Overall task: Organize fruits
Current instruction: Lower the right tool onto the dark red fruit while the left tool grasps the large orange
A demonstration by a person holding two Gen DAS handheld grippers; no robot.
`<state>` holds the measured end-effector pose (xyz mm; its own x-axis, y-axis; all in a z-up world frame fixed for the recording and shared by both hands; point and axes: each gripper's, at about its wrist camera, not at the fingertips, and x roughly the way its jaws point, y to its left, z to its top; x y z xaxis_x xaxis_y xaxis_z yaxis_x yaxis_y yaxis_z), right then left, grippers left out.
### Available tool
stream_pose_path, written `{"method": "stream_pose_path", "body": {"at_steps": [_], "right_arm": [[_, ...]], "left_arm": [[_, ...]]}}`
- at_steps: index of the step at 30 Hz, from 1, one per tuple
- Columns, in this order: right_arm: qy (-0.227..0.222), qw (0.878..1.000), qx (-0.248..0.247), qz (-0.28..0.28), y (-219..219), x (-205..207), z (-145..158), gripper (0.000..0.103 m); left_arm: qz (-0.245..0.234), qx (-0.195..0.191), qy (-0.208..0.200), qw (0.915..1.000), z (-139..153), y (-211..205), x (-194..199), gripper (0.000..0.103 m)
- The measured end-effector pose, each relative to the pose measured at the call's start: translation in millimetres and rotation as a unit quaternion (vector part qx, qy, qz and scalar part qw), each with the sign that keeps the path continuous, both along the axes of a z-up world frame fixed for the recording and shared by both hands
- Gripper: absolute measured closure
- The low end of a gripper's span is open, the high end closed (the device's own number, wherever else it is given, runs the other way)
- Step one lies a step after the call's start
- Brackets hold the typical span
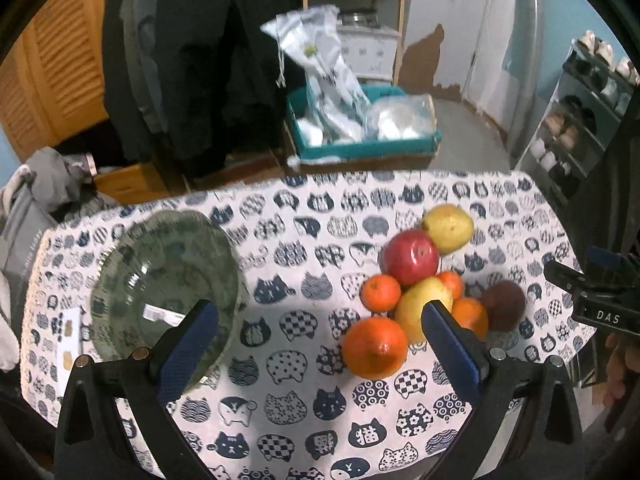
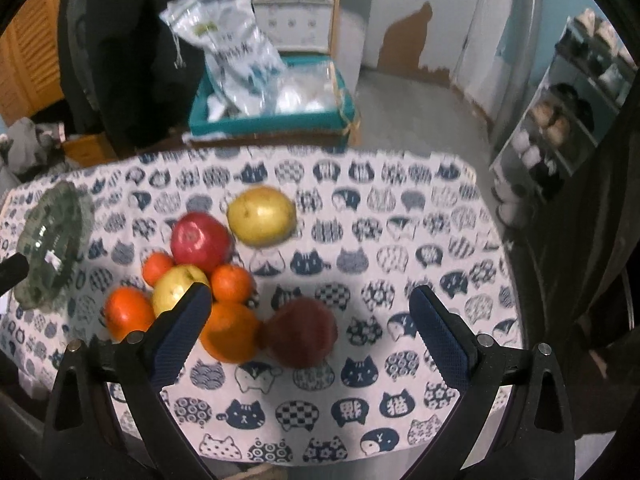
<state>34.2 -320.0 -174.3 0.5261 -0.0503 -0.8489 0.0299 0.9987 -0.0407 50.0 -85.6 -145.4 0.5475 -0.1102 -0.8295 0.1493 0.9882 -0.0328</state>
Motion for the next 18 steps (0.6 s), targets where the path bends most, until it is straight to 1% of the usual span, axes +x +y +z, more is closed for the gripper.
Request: {"method": "stream_pose_path", "body": {"at_steps": [2,4,7,9,13,18], "right_arm": [[0.015,1.000,0.005,-0.004,-2.9,2.6,-11.3,0.005],[0.032,0.999,0.008,-0.009,-6.3,5.9,-24.2,0.010],[0.058,0.998,0.022,-0.016,-11.5,10.5,-41.7,0.011],[0.075,0.996,0.034,-0.020,-13.7,13.7,-52.2,0.011],[0.092,0.994,0.051,-0.021,-14.9,16.2,-65.5,0.011],[0.111,0.992,0.056,-0.024,-17.9,20.2,-81.7,0.011]], "left_arm": [[-0.003,0.000,0.016,0.9999,-11.4,-2.9,4.0,0.001],[-0.005,0.004,0.030,0.9995,-21.2,-5.8,8.4,0.001],[-0.006,0.012,0.049,0.9987,-36.7,-8.9,12.6,0.001],[-0.007,0.010,0.062,0.9980,-45.4,-10.7,14.5,0.001],[-0.011,0.005,0.081,0.9967,-59.8,-14.2,17.8,0.001],[-0.015,0.003,0.100,0.9949,-74.3,-20.5,19.7,0.001]]}}
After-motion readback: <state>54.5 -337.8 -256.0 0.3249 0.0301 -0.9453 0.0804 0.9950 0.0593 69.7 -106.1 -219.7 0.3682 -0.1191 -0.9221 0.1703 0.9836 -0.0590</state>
